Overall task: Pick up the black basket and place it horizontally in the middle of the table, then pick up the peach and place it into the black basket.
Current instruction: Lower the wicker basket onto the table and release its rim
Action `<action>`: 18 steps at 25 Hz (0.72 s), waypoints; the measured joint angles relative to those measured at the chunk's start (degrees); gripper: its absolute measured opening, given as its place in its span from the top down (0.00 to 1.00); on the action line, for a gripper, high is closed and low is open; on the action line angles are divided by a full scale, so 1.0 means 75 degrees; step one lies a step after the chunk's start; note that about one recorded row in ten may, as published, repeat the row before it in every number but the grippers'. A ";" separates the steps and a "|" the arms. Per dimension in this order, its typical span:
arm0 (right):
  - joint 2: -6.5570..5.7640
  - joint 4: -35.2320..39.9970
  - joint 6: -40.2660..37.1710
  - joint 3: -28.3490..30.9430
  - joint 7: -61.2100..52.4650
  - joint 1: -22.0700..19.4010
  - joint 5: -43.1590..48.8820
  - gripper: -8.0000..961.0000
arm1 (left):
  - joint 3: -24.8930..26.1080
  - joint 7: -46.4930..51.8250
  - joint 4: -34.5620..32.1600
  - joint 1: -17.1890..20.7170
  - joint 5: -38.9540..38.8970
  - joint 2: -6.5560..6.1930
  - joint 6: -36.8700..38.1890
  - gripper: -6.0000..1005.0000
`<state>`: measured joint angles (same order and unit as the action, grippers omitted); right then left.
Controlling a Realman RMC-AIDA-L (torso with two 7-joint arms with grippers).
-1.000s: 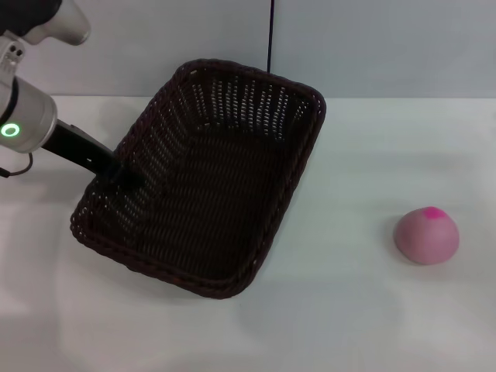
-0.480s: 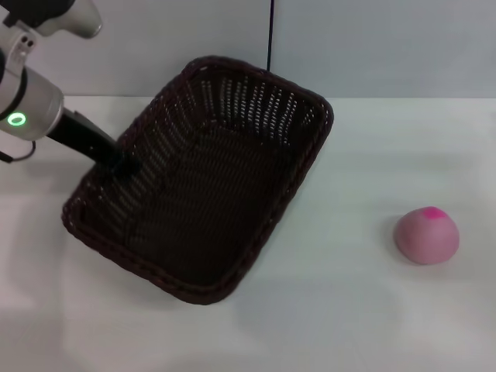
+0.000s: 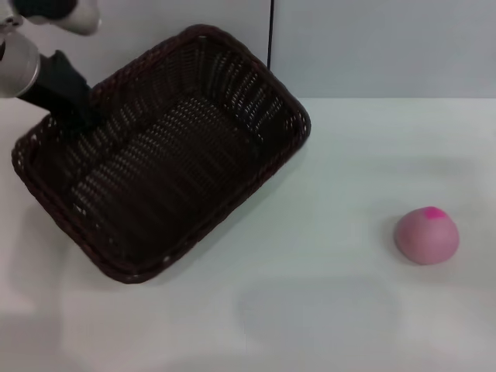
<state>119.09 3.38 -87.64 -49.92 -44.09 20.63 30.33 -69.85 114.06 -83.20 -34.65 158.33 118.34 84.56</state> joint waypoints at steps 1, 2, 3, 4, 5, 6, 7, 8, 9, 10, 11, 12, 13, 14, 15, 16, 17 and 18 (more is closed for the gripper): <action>-0.0002 0.0006 -0.0003 0.0000 -0.0025 -0.0016 0.0000 0.27 | -0.0040 -0.0322 -0.0030 0.0005 0.0003 0.0004 -0.0036 0.76; -0.0008 0.0011 -0.0006 0.0001 -0.0047 -0.0030 0.0000 0.27 | -0.0082 -0.0731 -0.0054 0.0006 -0.0014 0.0010 -0.0079 0.76; -0.0012 0.0013 -0.0010 0.0001 -0.0065 -0.0044 0.0000 0.27 | -0.0123 -0.1186 -0.0066 -0.0001 -0.0059 0.0016 -0.0128 0.76; -0.0018 0.0036 -0.0016 0.0004 -0.0099 -0.0092 0.0000 0.27 | -0.0243 -0.1802 -0.0071 -0.0009 -0.0204 0.0026 -0.0228 0.76; -0.0018 0.0036 -0.0016 0.0004 -0.0099 -0.0092 0.0000 0.27 | -0.0243 -0.1802 -0.0071 -0.0009 -0.0204 0.0026 -0.0228 0.76; -0.0018 0.0050 -0.0017 0.0004 -0.0149 -0.0126 0.0000 0.27 | -0.0339 -0.2136 -0.0078 -0.0004 -0.0347 0.0028 -0.0299 0.77; -0.0020 0.0065 -0.0018 0.0005 -0.0201 -0.0157 0.0000 0.27 | -0.0424 -0.2473 -0.0087 0.0015 -0.0541 0.0029 -0.0355 0.76; -0.0023 0.0073 -0.0019 0.0005 -0.0247 -0.0179 0.0000 0.27 | -0.0490 -0.2756 -0.0096 0.0035 -0.0725 0.0030 -0.0390 0.76; -0.0030 0.0078 -0.0021 0.0009 -0.0299 -0.0218 0.0000 0.27 | -0.0528 -0.3414 -0.0108 0.0070 -0.1279 0.0030 -0.0385 0.75; -0.0030 0.0078 -0.0021 0.0009 -0.0299 -0.0218 0.0000 0.27 | -0.0528 -0.3414 -0.0108 0.0070 -0.1279 0.0030 -0.0385 0.75; -0.0031 0.0081 -0.0021 0.0015 -0.0302 -0.0230 0.0000 0.27 | -0.0533 -0.3697 -0.0111 0.0087 -0.1544 0.0030 -0.0370 0.74; -0.0031 0.0085 -0.0022 0.0018 -0.0305 -0.0242 0.0000 0.27 | -0.0542 -0.3935 -0.0113 0.0101 -0.1777 0.0030 -0.0338 0.74; -0.0032 0.0088 -0.0022 0.0017 -0.0307 -0.0250 0.0000 0.27 | -0.0566 -0.4108 -0.0116 0.0109 -0.1957 0.0029 -0.0313 0.74; -0.0033 0.0089 -0.0022 0.0014 -0.0310 -0.0252 0.0000 0.27 | -0.0678 -0.4266 -0.0125 0.0120 -0.2103 0.0029 -0.0288 0.73; -0.0033 0.0089 -0.0023 0.0009 -0.0312 -0.0256 0.0000 0.27 | -0.0678 -0.4266 -0.0125 0.0120 -0.2103 0.0029 -0.0288 0.73; -0.0035 0.0089 -0.0023 0.0005 -0.0313 -0.0257 0.0000 0.27 | -0.0766 -0.4296 -0.0131 0.0131 -0.2117 0.0030 -0.0292 0.72; -0.0035 0.0089 -0.0023 0.0002 -0.0317 -0.0256 0.0000 0.27 | -0.0884 -0.4298 -0.0136 0.0155 -0.2103 0.0033 -0.0315 0.72; -0.0035 0.0089 -0.0023 0.0001 -0.0320 -0.0256 0.0000 0.27 | -0.1060 -0.4301 -0.0141 0.0208 -0.2078 0.0034 -0.0368 0.72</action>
<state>118.83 4.05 -87.81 -49.92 -46.49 18.71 30.32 -77.80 81.81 -84.25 -33.10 142.74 118.60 81.80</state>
